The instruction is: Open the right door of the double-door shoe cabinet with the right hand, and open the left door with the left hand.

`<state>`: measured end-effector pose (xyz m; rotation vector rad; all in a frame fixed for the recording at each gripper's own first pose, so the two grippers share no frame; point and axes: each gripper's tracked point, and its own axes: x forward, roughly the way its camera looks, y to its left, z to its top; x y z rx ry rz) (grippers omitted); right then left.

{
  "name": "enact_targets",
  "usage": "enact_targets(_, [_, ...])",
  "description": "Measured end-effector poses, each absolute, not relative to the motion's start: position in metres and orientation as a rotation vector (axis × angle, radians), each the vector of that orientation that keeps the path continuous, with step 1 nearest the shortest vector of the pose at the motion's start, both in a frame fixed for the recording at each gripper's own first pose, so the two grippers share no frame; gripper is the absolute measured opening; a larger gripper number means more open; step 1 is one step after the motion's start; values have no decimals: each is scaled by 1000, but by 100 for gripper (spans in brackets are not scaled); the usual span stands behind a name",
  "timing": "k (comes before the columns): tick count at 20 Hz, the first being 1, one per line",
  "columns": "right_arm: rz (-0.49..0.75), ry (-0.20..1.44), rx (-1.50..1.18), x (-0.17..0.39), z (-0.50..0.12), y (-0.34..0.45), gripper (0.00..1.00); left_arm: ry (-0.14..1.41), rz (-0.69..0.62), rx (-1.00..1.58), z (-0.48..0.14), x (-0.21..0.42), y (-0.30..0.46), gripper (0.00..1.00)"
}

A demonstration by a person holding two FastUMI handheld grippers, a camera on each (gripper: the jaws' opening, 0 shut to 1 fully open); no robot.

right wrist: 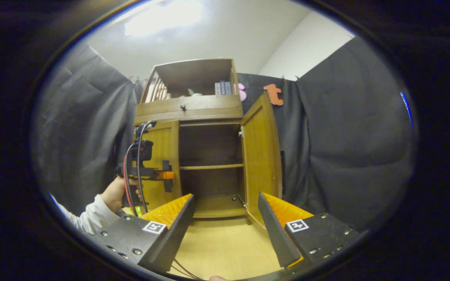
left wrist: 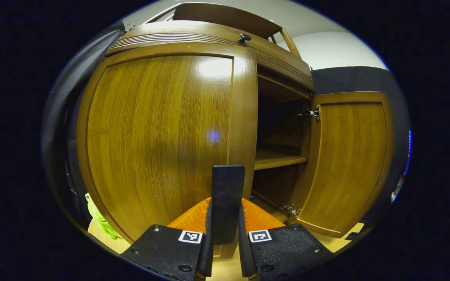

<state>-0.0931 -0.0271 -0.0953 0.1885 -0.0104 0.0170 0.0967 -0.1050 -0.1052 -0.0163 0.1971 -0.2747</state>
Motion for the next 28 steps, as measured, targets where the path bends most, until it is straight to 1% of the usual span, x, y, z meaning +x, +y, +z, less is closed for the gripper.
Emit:
enact_targets(2, [-5, -6, 230, -102, -91, -34, 94, 207, -292, -28, -102, 84, -102, 29])
enact_targets(3, [-14, -7, 229, -105, -90, -37, 98, 206, -301, -33, -101, 78, -102, 29])
enact_targets(4, [-22, -5, 225, -108, -89, -39, 97, 208, -310, -30, -100, 72, -100, 29])
enact_targets(8, [-43, 23, 147, -113, -92, -43, 97, 211, -349, -27, -96, 44, -90, 29])
enact_targets(9, [-35, 23, 137, -114, -91, -40, 97, 216, -354, -31, -95, 38, -89, 29])
enact_targets(10, [-21, 25, 135, -115, -91, -36, 100, 212, -359, -27, -94, 32, -87, 29])
enact_targets(12, [10, 33, 136, -113, -93, -27, 98, 208, -370, -12, -92, 18, -80, 29])
enact_targets(25, [85, 53, 145, -114, -98, -5, 98, 221, -362, 16, -80, -46, -25, 29])
enact_targets(26, [91, 54, 141, -112, -97, -2, 100, 214, -356, 22, -79, -50, -20, 29])
enact_targets(27, [96, 53, 134, -111, -96, 1, 98, 211, -349, 25, -78, -54, -15, 29])
enact_targets(28, [99, 55, 125, -111, -96, 4, 98, 209, -342, 28, -77, -56, -12, 29])
